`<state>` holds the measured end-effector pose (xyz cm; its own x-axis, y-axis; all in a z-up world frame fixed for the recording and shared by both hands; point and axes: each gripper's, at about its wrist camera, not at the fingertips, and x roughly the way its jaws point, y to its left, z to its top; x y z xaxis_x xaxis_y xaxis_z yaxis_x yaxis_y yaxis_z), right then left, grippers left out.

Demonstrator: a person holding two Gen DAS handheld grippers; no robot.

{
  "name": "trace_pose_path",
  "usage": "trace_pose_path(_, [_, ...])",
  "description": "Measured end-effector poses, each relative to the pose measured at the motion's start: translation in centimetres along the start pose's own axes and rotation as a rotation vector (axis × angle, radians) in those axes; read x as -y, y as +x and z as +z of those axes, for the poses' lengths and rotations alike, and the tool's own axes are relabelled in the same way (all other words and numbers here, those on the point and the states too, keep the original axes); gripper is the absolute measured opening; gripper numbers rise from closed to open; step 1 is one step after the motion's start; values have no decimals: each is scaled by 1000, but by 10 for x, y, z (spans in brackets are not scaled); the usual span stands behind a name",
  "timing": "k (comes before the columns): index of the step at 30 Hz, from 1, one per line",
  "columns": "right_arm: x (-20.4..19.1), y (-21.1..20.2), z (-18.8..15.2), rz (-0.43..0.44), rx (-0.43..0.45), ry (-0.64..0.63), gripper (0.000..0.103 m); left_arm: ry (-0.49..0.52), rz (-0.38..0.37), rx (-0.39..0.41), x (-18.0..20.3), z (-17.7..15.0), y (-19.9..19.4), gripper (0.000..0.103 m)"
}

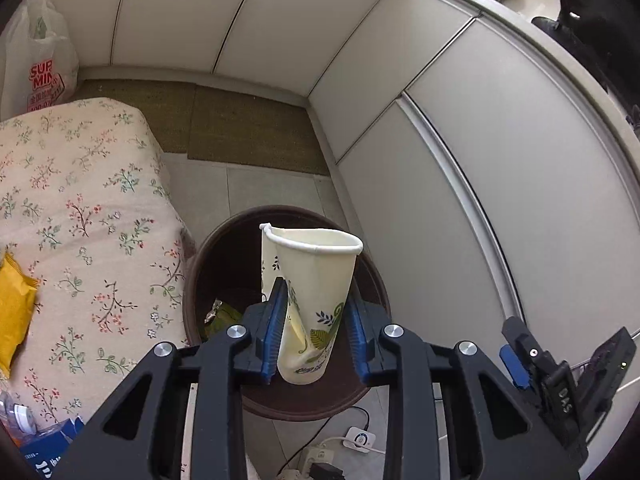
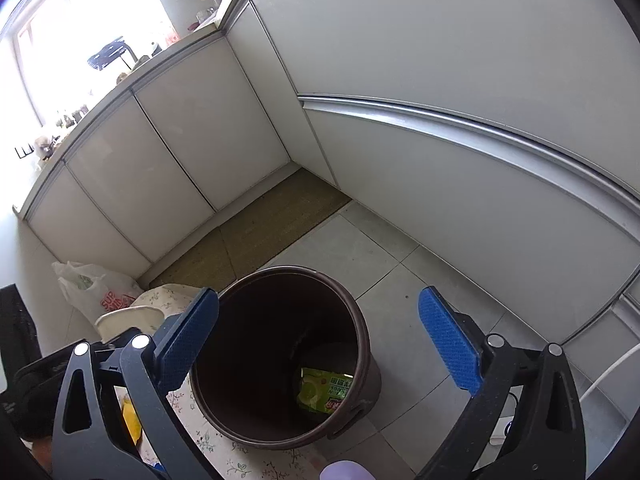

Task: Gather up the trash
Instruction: 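Open the left tool over the brown bin to drop the paper cup, then move both tools back over the table toward the remaining packets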

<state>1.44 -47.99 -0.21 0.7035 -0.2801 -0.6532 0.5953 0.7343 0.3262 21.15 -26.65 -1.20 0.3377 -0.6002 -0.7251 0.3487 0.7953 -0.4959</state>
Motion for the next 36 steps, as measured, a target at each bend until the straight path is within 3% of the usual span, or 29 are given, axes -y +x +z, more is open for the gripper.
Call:
trace_pose_path(5, [2,5,6,-1,-2,7,96,10,26,-41,0,-6,19,36])
trace_pose_path(7, [3,5,6,0,0,18,96,20,47,-42,1,-10,20,55])
trace_pose_path(11, [0,5,6,8,1,19,96,40,79,-29,-3,-17,13,68])
trace_pose_path(16, [-15,3,1,37,-8,-40,96,75,182,19,-7,-25,-8,81])
trace_pose_path(23, [-54,3,-14,100,-45,-149,96,116,378,184,-26,-42,-65,92])
trace_pose_path(28, [-105,-1,-36,179,-61,-277,96,116,526,333,-56,-53,-118,96])
trace_pose_path(32, [-156,-2,-61,216,-68,-434,96,34,559,391,-97,-60,-159,96])
trace_pose_path(36, [-204,-3,-94,275,-117,-579,96,-67,551,388,-145,-66,-196,96])
